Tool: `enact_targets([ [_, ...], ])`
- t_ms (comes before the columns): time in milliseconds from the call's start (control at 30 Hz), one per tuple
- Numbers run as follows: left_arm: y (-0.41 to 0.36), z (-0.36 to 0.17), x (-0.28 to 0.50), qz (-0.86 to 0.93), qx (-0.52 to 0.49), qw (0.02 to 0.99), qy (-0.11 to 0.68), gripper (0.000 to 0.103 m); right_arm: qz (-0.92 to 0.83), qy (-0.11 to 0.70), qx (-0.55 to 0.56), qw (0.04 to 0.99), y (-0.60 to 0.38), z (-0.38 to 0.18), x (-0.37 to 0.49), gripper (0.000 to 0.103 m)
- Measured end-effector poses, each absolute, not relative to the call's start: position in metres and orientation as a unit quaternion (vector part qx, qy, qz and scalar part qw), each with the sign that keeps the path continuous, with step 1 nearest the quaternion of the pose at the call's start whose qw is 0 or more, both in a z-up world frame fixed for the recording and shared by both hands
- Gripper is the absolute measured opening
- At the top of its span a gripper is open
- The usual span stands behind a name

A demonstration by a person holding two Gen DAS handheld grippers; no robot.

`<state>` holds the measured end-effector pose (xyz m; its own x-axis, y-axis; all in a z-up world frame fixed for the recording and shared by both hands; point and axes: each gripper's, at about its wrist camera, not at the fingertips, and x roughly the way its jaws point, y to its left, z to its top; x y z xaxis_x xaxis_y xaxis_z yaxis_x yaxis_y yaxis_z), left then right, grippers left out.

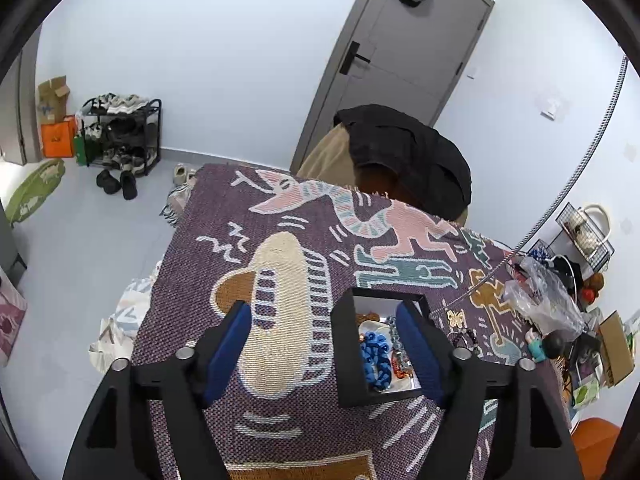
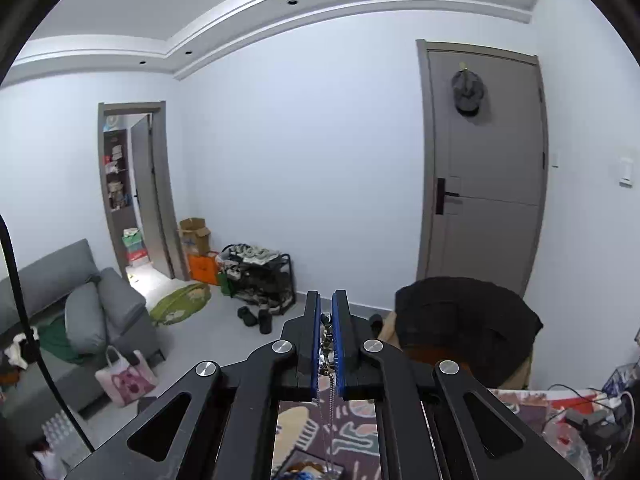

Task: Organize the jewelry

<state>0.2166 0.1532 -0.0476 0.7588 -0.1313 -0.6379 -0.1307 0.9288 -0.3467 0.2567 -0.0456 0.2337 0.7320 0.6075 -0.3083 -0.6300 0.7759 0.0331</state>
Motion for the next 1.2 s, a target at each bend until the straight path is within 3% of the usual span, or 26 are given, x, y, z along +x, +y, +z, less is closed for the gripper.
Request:
enact_targets([
  [367, 0.172, -0.053, 0.206, 0.004, -0.206, 0.917, 0.342, 0.087, 0.34, 0.238, -0.078, 0.906, 0.002, 0.162, 0.272, 0.007],
  [400, 0.173, -0.053, 0.205, 0.005, -0.208, 0.917, 0.34, 0.088, 0.335, 0.245, -0.082, 0.906, 0.003, 0.156, 0.273, 0.011],
  [500, 0.173, -0.052, 0.204, 0.004, -0.211, 0.918, 0.336, 0.089, 0.327, 0.251, -0.075, 0.908, -0.004, 0.146, 0.275, 0.048],
  [533, 0.173, -0.053, 0.204, 0.003, -0.211, 0.918, 0.336, 0.089, 0.325, 0.25, -0.072, 0.909, -0.006, 0.145, 0.275, 0.052],
  [833, 0.152, -0.053, 0.214, -0.017, -0.207, 0.917, 0.34, 0.089, 0.304, 0.279, -0.047, 0.91, -0.046, 0.126, 0.284, 0.053],
  [1200, 0.096, -0.053, 0.233, -0.067, -0.166, 0.92, 0.349, 0.089, 0.247, 0.341, 0.02, 0.907, -0.13, 0.055, 0.305, 0.053],
])
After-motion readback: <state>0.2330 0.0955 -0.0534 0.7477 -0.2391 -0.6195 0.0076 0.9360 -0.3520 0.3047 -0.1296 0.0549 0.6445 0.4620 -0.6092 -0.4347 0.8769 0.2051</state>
